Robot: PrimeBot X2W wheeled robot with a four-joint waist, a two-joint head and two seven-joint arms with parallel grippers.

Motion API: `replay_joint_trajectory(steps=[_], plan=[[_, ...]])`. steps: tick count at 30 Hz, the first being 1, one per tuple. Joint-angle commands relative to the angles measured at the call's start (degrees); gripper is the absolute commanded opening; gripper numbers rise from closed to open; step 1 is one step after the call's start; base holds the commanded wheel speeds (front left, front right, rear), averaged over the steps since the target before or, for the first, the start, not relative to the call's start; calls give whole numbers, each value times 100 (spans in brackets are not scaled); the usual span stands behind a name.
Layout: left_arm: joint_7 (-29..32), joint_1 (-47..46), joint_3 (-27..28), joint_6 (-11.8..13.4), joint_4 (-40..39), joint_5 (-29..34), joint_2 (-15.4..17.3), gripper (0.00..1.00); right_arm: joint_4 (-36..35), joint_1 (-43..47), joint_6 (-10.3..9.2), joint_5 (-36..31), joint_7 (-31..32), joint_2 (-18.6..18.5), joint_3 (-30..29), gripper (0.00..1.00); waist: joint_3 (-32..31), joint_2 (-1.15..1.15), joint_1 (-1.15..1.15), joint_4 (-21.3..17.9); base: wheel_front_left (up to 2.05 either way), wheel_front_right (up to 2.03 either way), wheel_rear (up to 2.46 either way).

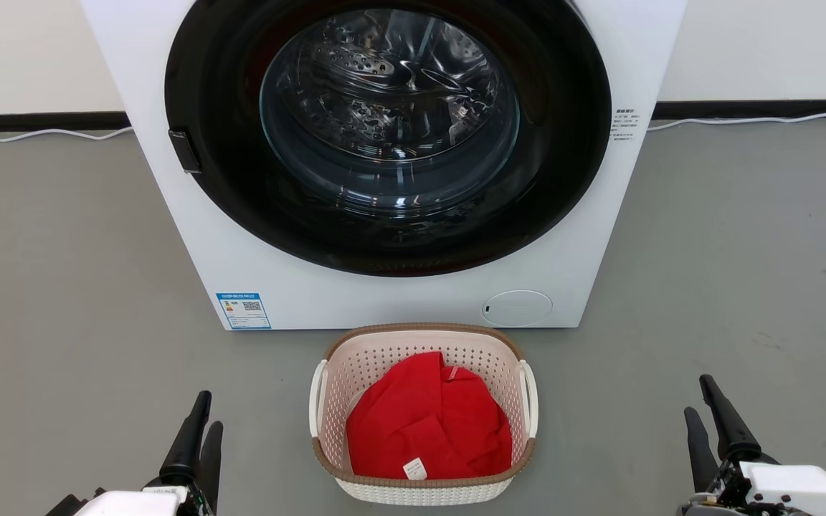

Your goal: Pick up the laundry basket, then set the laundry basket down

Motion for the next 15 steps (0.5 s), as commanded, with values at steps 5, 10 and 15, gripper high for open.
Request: replay_joint_trajectory(steps=[5,10,15], plan=[[-87,-230,-49,-11,-211,29,38,100,-268,-201,9,-50,-101,-51,65,100,-9,0,8,0,0,0,0],[-179,-258,-126,-13,-283,86,58,100,-383,-217,11,-109,-212,-87,155,100,6,0,0,1,0,0,0],[-301,-289,-223,-15,-316,308,117,100,-484,-234,13,-205,-316,-126,230,100,8,0,0,0,0,0,0]])
